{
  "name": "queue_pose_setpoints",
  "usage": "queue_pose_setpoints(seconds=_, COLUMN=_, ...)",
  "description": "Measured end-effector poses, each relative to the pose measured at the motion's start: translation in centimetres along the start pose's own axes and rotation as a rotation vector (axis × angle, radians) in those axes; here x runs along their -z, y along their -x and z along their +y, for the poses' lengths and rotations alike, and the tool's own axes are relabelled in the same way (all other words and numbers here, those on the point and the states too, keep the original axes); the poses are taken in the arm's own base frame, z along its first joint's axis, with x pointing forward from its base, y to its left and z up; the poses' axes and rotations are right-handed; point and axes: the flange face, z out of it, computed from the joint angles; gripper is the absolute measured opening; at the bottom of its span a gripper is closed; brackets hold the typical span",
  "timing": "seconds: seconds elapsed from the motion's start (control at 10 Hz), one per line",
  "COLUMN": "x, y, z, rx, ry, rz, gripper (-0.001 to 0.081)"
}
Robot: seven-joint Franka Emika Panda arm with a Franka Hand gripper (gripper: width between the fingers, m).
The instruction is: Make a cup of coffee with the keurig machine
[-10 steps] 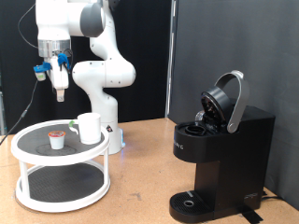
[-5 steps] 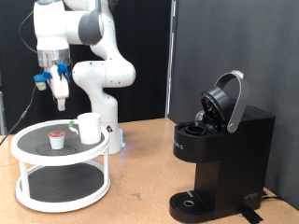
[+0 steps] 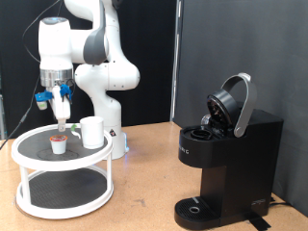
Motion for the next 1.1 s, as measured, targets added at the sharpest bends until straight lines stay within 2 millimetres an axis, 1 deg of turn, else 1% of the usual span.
queue_pose_setpoints(seconds=0.2, x=-1.4, y=0.0, z=-0.2, rx=-0.003, ry=-0.011, rz=0.006, gripper=0.0735)
queue_pose_setpoints(seconds=0.4, x=-2.2, y=0.1, z=-0.3, rx=0.000, ry=-0.008, rz=0.011, gripper=0.0735)
queue_pose_setpoints(seconds=1.1, x=-3.8, y=-0.5, z=0.6, rx=0.010, ry=0.018, rz=0.007, gripper=0.0735)
